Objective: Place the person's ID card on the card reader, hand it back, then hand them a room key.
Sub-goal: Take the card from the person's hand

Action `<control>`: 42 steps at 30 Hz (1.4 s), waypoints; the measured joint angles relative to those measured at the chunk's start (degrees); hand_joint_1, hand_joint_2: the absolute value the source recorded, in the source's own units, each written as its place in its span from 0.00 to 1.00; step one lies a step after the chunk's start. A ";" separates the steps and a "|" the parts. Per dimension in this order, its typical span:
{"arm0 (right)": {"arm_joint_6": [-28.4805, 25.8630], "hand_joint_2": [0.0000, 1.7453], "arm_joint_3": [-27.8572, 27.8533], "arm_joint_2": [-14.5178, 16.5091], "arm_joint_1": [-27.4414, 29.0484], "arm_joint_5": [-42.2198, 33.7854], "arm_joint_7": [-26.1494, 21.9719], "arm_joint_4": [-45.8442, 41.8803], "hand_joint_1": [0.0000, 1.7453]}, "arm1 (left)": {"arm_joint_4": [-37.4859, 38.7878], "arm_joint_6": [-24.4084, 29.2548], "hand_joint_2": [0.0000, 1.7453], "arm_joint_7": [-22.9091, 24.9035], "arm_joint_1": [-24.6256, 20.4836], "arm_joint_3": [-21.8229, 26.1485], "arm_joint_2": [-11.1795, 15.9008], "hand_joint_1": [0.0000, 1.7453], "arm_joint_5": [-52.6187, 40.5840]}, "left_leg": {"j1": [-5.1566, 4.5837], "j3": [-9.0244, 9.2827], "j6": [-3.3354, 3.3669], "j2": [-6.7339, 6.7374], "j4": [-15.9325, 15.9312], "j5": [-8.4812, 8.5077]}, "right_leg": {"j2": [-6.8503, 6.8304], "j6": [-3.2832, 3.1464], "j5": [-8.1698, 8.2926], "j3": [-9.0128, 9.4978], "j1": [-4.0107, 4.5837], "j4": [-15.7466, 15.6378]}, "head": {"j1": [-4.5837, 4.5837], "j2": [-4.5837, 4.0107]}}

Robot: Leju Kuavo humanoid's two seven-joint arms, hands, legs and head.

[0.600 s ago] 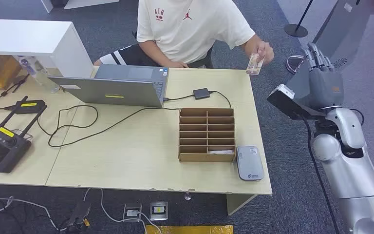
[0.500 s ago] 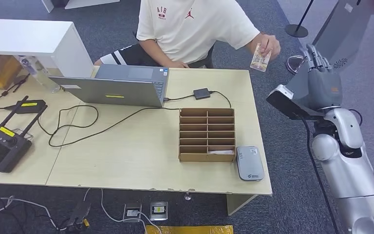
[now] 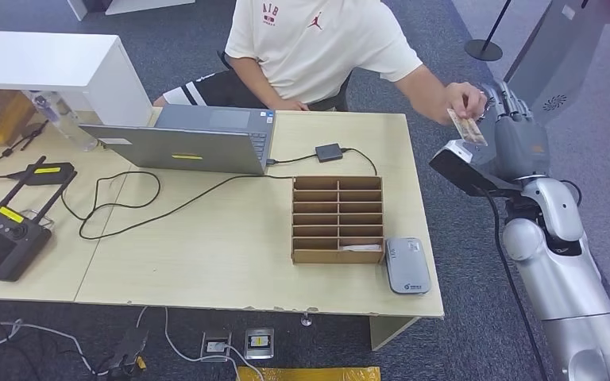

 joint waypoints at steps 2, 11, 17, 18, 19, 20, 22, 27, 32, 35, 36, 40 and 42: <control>-0.12 1.00 0.11 0.02 -0.22 -0.01 -0.03 0.39 0.00 | 0.00 -0.05 0.00 -0.04 0.00 0.00 0.03 0.00 0.00 | 0.00 0.00 0.00 0.00 0.00 0.00 | 0.00 0.00 0.00 0.00 0.00 0.00 | -0.01 0.00; -0.58 1.00 0.20 0.34 -0.88 -0.13 -0.26 2.05 0.01 | 0.00 -0.17 0.00 -0.27 0.09 0.00 0.04 0.00 -0.13 | 0.00 0.00 0.00 0.00 0.00 0.00 | 0.00 0.00 0.00 0.00 0.00 0.00 | -0.01 0.00; -0.33 1.00 0.22 0.70 -1.53 -0.94 -0.30 3.02 1.00 | -0.02 -0.27 0.00 -0.40 0.13 0.00 0.04 0.00 -0.13 | 0.00 0.00 0.00 0.00 0.00 0.00 | 0.00 0.00 0.00 0.00 0.00 0.00 | -0.01 0.00; -0.23 1.00 0.22 0.76 -1.60 -1.14 -0.30 3.19 1.00 | -0.02 -0.30 0.00 -0.41 0.14 0.00 0.04 0.00 -0.15 | 0.00 0.00 0.00 0.00 0.00 0.00 | 0.00 0.00 0.00 0.00 0.00 0.00 | -0.01 0.00; -0.08 1.00 0.22 0.82 -1.66 -1.33 -0.30 3.34 1.00 | -0.02 -0.32 0.00 -0.42 0.14 0.00 0.04 0.00 -0.17 | 0.00 0.00 0.00 0.00 0.00 0.00 | 0.00 0.00 0.00 0.00 0.00 0.00 | -0.01 0.00; 0.11 1.00 0.23 0.87 -1.74 -1.52 -0.30 3.50 1.00 | -0.02 -0.34 0.00 -0.43 0.15 0.00 0.04 0.00 -0.20 | 0.00 0.00 0.00 0.00 0.00 0.00 | 0.00 0.00 0.00 0.00 0.00 0.00 | -0.01 0.00; 0.52 1.00 0.25 0.98 -1.88 -1.91 -0.29 3.81 1.00 | -0.02 -0.36 0.00 -0.46 0.18 0.00 0.04 0.00 -0.27 | 0.00 0.00 0.00 0.00 0.00 0.00 | 0.00 0.00 0.00 0.00 0.00 0.00 | 0.00 0.00; 1.17 1.00 0.27 1.24 -2.11 -2.59 0.08 4.18 1.00 | -0.02 -0.36 0.00 -0.58 0.24 0.00 0.04 0.00 -0.62 | 0.00 0.00 0.00 0.00 0.00 0.00 | 0.00 0.00 0.00 0.00 0.00 0.00 | -0.01 0.00; 1.33 1.00 0.29 1.29 -2.32 -2.87 0.14 4.34 1.00 | -0.04 -0.39 0.00 -0.63 0.27 0.00 0.04 0.00 -0.69 | 0.00 0.00 0.00 0.00 0.00 0.00 | 0.00 0.00 0.00 0.00 0.00 0.00 | -0.01 0.00; 1.37 1.00 0.31 1.31 -2.38 -2.96 0.17 4.36 1.00 | -0.04 -0.42 0.00 -0.72 0.28 0.00 0.04 0.00 -0.74 | 0.00 0.00 0.00 0.00 0.00 0.00 | 0.00 0.00 0.00 0.00 0.00 0.00 | -0.01 0.00; 1.37 1.00 0.31 1.31 -2.39 -2.97 0.18 4.37 1.00 | -0.04 -0.42 0.00 -0.74 0.28 0.00 0.04 0.00 -0.74 | 0.00 0.00 0.00 0.00 0.00 0.00 | 0.00 0.00 0.00 0.00 0.00 0.00 | -0.01 0.00; 1.37 1.00 0.32 1.31 -2.41 -2.98 0.19 4.37 1.00 | -0.09 -0.42 0.00 -0.75 0.29 0.00 0.05 0.00 -0.74 | 0.00 0.00 0.00 0.00 0.00 0.00 | 0.00 0.00 0.00 0.00 0.00 0.00 | -0.01 0.00; 1.40 1.00 0.42 1.32 -2.46 -3.04 0.32 4.38 1.00 | -0.23 -0.42 0.00 -0.81 0.35 -0.01 0.07 0.00 -0.85 | 0.00 0.00 0.00 0.00 0.00 0.00 | 0.00 0.00 0.00 0.00 0.00 -0.01 | 0.00 0.00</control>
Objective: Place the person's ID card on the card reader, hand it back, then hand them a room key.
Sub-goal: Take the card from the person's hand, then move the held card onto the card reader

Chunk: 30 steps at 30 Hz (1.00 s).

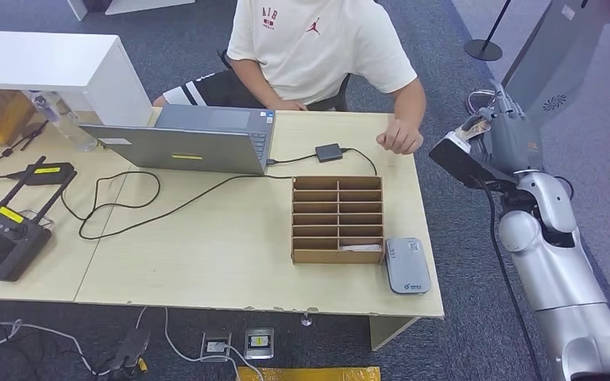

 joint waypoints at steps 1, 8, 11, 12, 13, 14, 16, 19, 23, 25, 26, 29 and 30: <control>0.05 1.00 0.08 -0.03 -0.02 -0.26 0.30 0.01 1.00 | -0.08 0.01 0.00 -0.09 0.13 -0.01 0.04 0.00 -0.11 | 0.00 0.00 0.00 0.00 0.00 0.00 | 0.00 0.00 0.00 -0.01 0.00 0.00 | 0.00 0.00; -0.95 1.00 -1.48 -1.80 -0.06 -2.99 1.49 0.10 1.00 | -0.12 0.17 0.00 -0.30 0.96 -0.02 0.34 0.00 -0.33 | -0.01 0.01 0.00 0.01 0.01 0.00 | 0.01 0.00 0.00 -0.03 0.00 -0.02 | -0.01 0.00; -1.33 1.00 -3.02 -3.38 -0.10 -4.08 1.41 0.36 1.00 | -0.12 0.37 0.00 -0.32 1.23 -0.02 0.35 0.00 -0.34 | -0.01 0.00 0.00 0.00 0.01 0.00 | -0.01 0.00 0.00 -0.02 -0.01 -0.04 | 0.00 0.00; -1.36 1.00 -3.59 -3.95 -0.10 -4.37 1.41 0.42 1.00 | -0.12 0.43 0.00 -0.32 1.38 -0.02 0.36 0.00 -0.34 | -0.01 0.00 0.00 0.00 0.01 0.00 | 0.00 0.00 0.00 -0.02 -0.01 -0.04 | -0.01 0.00; -1.36 1.00 -4.15 -4.55 -0.08 -4.60 1.41 0.44 1.00 | -0.12 0.48 0.00 -0.32 1.52 -0.02 0.36 0.00 -0.35 | -0.01 0.01 0.00 0.00 0.01 0.00 | 0.01 0.00 0.00 -0.03 -0.01 -0.05 | -0.01 0.00; -1.31 1.00 -4.69 -5.12 0.00 -4.79 1.39 0.44 1.00 | -0.12 0.50 0.00 -0.32 1.64 -0.02 0.36 0.00 -0.35 | -0.01 0.01 0.00 0.00 0.01 -0.01 | 0.02 0.00 0.00 -0.03 -0.01 -0.05 | -0.01 0.00; -1.04 1.00 -5.61 -6.11 0.44 -5.03 1.33 0.44 1.00 | -0.12 0.49 0.00 -0.32 1.79 -0.02 0.34 0.00 -0.36 | -0.01 0.02 0.00 0.01 0.01 -0.01 | 0.03 0.00 0.00 -0.03 0.00 -0.06 | -0.01 0.00; 0.02 1.00 -6.58 -6.97 2.28 -5.05 1.37 0.36 1.00 | -0.12 0.40 0.00 -0.32 1.90 -0.02 0.33 0.00 -0.35 | 0.00 0.01 0.00 0.01 0.01 -0.01 | 0.02 0.00 0.00 -0.02 0.01 -0.06 | -0.01 0.00; 1.58 1.00 -6.99 -7.37 5.63 -4.82 2.43 -0.54 1.00 | -0.11 0.13 0.00 -0.32 1.92 -0.02 0.34 0.00 -0.39 | 0.02 0.01 0.00 0.01 0.01 -0.01 | 0.01 0.00 0.00 -0.02 0.02 -0.05 | -0.01 0.00; 2.36 1.00 -6.96 -7.38 7.41 -4.79 3.23 -1.47 1.00 | -0.12 0.02 0.00 -0.32 1.89 -0.02 0.34 0.00 -0.49 | 0.03 0.01 0.00 0.01 0.01 -0.01 | 0.01 0.00 0.00 -0.02 0.04 -0.05 | -0.01 0.00; 2.73 1.00 -6.93 -7.37 8.41 -4.84 3.67 -2.02 1.00 | -0.12 0.02 0.00 -0.32 1.89 -0.02 0.33 0.00 -0.54 | 0.04 0.01 0.00 0.01 0.01 -0.01 | 0.01 0.00 0.00 -0.01 0.04 -0.05 | -0.01 0.00; 3.64 1.00 -6.75 -7.35 11.48 -5.11 4.97 -3.81 1.00 | -0.12 0.27 0.00 -0.49 1.98 -0.01 0.32 0.00 -0.59 | 0.04 -0.01 0.00 0.00 0.00 -0.01 | 0.00 0.00 0.00 -0.01 0.04 -0.05 | -0.01 0.00; 3.83 1.00 -6.65 -7.33 12.36 -5.16 5.32 -4.36 1.00 | -0.12 0.30 0.00 -0.55 2.01 -0.01 0.32 0.00 -0.70 | 0.04 -0.02 0.00 0.00 0.00 -0.01 | 0.00 0.00 0.00 -0.01 0.04 -0.05 | -0.01 0.00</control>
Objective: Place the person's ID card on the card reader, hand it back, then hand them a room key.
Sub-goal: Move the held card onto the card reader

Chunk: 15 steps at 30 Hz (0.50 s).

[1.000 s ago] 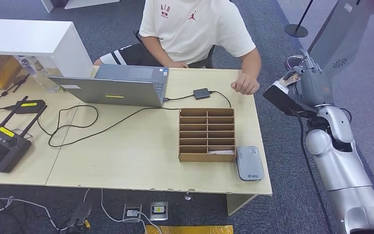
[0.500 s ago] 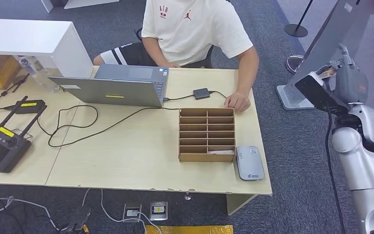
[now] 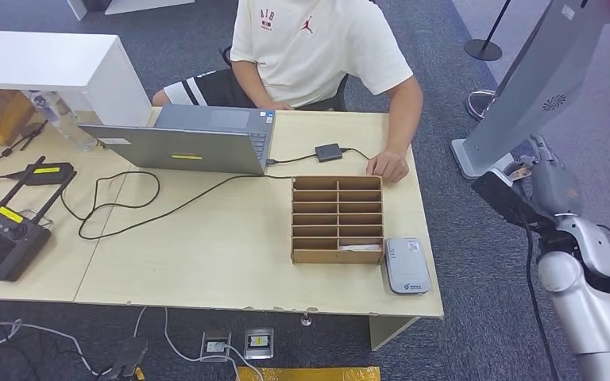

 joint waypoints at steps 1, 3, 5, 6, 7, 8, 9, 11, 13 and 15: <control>0.13 1.00 0.12 0.04 0.81 -0.03 0.32 -0.51 1.00 | 0.00 -0.08 0.00 0.01 -0.01 0.00 -0.01 0.00 -0.20 | 0.00 0.00 0.00 0.00 0.00 0.00 | 0.00 0.00 0.00 0.00 0.00 0.00 | 0.01 0.00; 0.32 1.00 0.46 0.19 2.33 -0.06 0.93 -1.49 1.00 | 0.00 -0.40 0.00 0.16 -0.11 -0.01 0.00 0.00 -0.77 | 0.00 0.00 0.00 0.00 0.00 0.00 | 0.00 0.00 0.00 0.00 0.00 0.00 | 0.01 0.00; 0.41 1.00 0.97 0.43 3.79 -0.11 1.54 -2.42 1.00 | 0.00 -0.69 0.00 0.34 -0.21 -0.01 0.01 0.00 -1.31 | 0.00 0.00 0.00 0.00 0.00 0.00 | 0.00 0.00 0.00 0.00 0.00 0.00 | 0.00 0.00; 0.43 1.00 1.22 0.56 4.46 -0.16 1.79 -2.84 1.00 | 0.00 -0.77 0.00 0.38 -0.23 -0.01 0.01 0.00 -1.54 | 0.00 0.00 0.00 0.00 0.00 0.00 | 0.00 0.00 0.00 0.00 0.00 0.00 | 0.00 0.00; 0.44 1.00 1.47 0.70 5.05 -0.21 2.01 -3.21 1.00 | 0.00 -0.79 0.00 0.40 -0.23 -0.01 0.01 0.00 -1.78 | 0.00 0.00 0.00 0.00 0.00 0.00 | 0.01 0.00 0.00 0.00 0.00 0.00 | -0.01 0.00; 0.44 1.00 1.73 0.83 5.57 -0.28 2.16 -3.52 1.00 | 0.00 -0.80 0.00 0.42 -0.23 -0.01 0.01 0.00 -1.95 | 0.00 0.01 0.00 0.00 0.00 0.00 | 0.01 0.00 0.00 0.00 0.00 0.00 | -0.01 0.00; 0.43 1.00 2.00 0.96 6.00 -0.35 2.30 -3.77 1.00 | 0.00 -0.80 0.00 0.42 -0.23 -0.01 0.01 0.00 -2.12 | 0.00 0.01 0.00 0.00 0.00 0.00 | 0.01 0.00 0.00 0.00 0.00 0.00 | -0.01 0.00; 0.37 1.00 2.63 1.22 6.73 -0.60 2.60 -4.21 1.00 | 0.00 -0.81 0.00 0.44 -0.24 -0.01 0.01 0.00 -2.42 | 0.00 0.01 0.00 0.01 0.00 0.00 | 0.01 0.00 0.00 0.00 0.00 0.00 | 0.00 0.00; 0.27 1.00 3.32 1.52 7.37 -0.94 2.88 -4.56 1.00 | 0.00 -0.84 0.00 0.47 -0.24 -0.01 0.01 0.00 -2.60 | 0.01 0.01 0.00 0.01 0.00 0.00 | 0.01 0.00 0.00 0.00 0.00 0.00 | 0.01 0.00; 0.19 1.00 4.07 1.82 7.92 -1.23 3.09 -4.79 1.00 | 0.00 -0.89 0.00 0.56 -0.25 -0.01 0.01 0.00 -2.62 | 0.01 0.01 0.00 0.01 -0.01 0.00 | 0.01 -0.01 0.00 0.00 0.01 0.00 | 0.01 0.00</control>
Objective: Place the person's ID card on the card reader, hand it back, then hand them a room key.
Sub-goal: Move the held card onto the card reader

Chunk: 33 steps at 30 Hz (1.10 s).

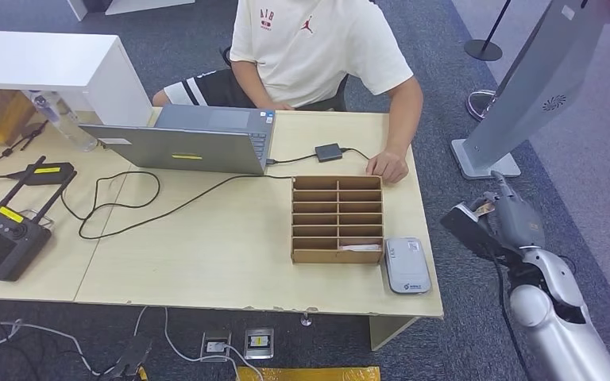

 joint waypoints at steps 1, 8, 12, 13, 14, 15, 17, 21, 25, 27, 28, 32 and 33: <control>-0.03 1.00 0.38 0.14 0.25 -0.09 0.11 -0.07 1.00 | 0.00 -0.04 0.00 0.07 -0.01 0.00 0.00 0.00 -0.01 | 0.00 0.00 0.00 0.00 0.00 0.00 | 0.00 0.00 0.00 0.00 0.00 0.00 | -0.01 0.00; -0.37 1.00 2.87 1.21 1.71 -0.27 0.76 -0.09 1.00 | 0.00 -0.16 0.00 0.55 -0.21 0.00 0.00 0.00 -0.47 | 0.00 0.00 0.00 0.00 0.00 0.00 | 0.00 -0.01 0.00 0.00 0.00 0.00 | -0.01 0.00; -1.09 1.00 4.31 1.96 2.76 -0.44 1.48 -0.09 1.00 | 0.00 -0.38 0.00 0.79 -0.39 0.00 0.00 0.00 -0.83 | 0.00 0.00 0.00 0.00 0.00 0.00 | 0.01 -0.01 0.00 0.00 0.00 0.00 | -0.01 0.00; -1.29 1.00 4.62 2.12 2.94 -0.63 1.56 -0.09 1.00 | 0.00 -0.45 0.00 0.84 -0.42 0.00 0.00 0.00 -0.91 | 0.00 0.00 0.00 0.00 0.00 0.00 | 0.01 -0.01 0.00 -0.01 0.00 0.00 | -0.01 0.00; -1.49 1.00 4.92 2.26 3.05 -0.88 1.61 -0.09 1.00 | 0.00 -0.51 0.00 0.88 -0.43 0.00 0.00 0.00 -0.98 | 0.00 0.00 0.00 0.01 0.00 0.00 | 0.01 -0.01 0.00 -0.01 0.00 0.00 | -0.01 0.00; -1.68 1.00 5.19 2.38 3.13 -1.11 1.61 -0.08 1.00 | 0.00 -0.53 0.00 0.90 -0.43 0.00 0.00 0.00 -1.05 | 0.00 0.00 0.00 0.01 0.00 0.00 | 0.01 -0.01 0.00 -0.01 0.00 0.00 | -0.01 0.00; -1.96 1.00 5.64 2.61 3.26 -1.52 1.61 -0.07 1.00 | 0.00 -0.55 0.00 0.90 -0.43 0.00 0.00 0.00 -1.14 | 0.00 0.00 0.00 0.01 0.00 0.00 | 0.01 -0.01 -0.01 -0.01 0.00 0.00 | 0.00 0.00; -2.30 1.00 6.31 2.92 3.47 -1.95 1.60 0.05 1.00 | -0.03 -0.55 0.00 0.91 -0.43 0.00 0.00 0.00 -1.18 | 0.00 0.00 0.00 0.01 0.00 0.00 | 0.02 -0.01 -0.01 -0.01 0.00 0.00 | 0.00 0.00; -2.38 1.00 6.89 3.06 3.59 -2.09 1.48 0.15 1.00 | -0.26 -0.59 0.00 0.98 -0.44 0.00 0.00 0.00 -1.17 | 0.00 0.00 0.00 0.02 0.00 0.00 | 0.02 -0.01 -0.01 -0.01 0.00 0.00 | -0.01 0.00; -2.38 1.00 7.25 3.11 3.60 -2.20 1.28 0.37 1.00 | -0.32 -0.63 0.00 1.02 -0.44 0.00 0.00 0.00 -1.14 | 0.00 0.00 0.00 0.02 0.00 0.00 | 0.02 -0.01 -0.01 -0.01 0.00 0.00 | -0.01 0.00; -2.38 1.00 7.41 3.15 3.59 -2.25 1.18 0.49 1.00 | -0.36 -0.64 0.00 1.03 -0.44 0.00 0.00 0.00 -1.12 | 0.00 0.00 0.00 0.02 0.00 0.00 | 0.02 -0.01 -0.01 -0.01 0.00 0.00 | -0.01 0.00; -2.37 1.00 8.07 3.39 3.57 -2.71 0.82 0.90 1.00 | -0.45 -0.69 0.00 1.05 -0.44 0.00 0.00 0.00 -1.07 | 0.00 0.00 0.00 0.02 0.00 0.00 | 0.02 -0.01 -0.01 -0.01 0.00 0.00 | 0.00 0.00; -2.37 1.00 8.25 3.44 3.57 -2.84 0.74 1.03 1.00 | -0.45 -0.69 0.00 1.05 -0.44 0.00 0.00 0.00 -1.08 | 0.00 0.00 0.00 0.02 0.00 0.00 | 0.02 -0.01 -0.01 -0.01 0.00 0.00 | -0.01 0.00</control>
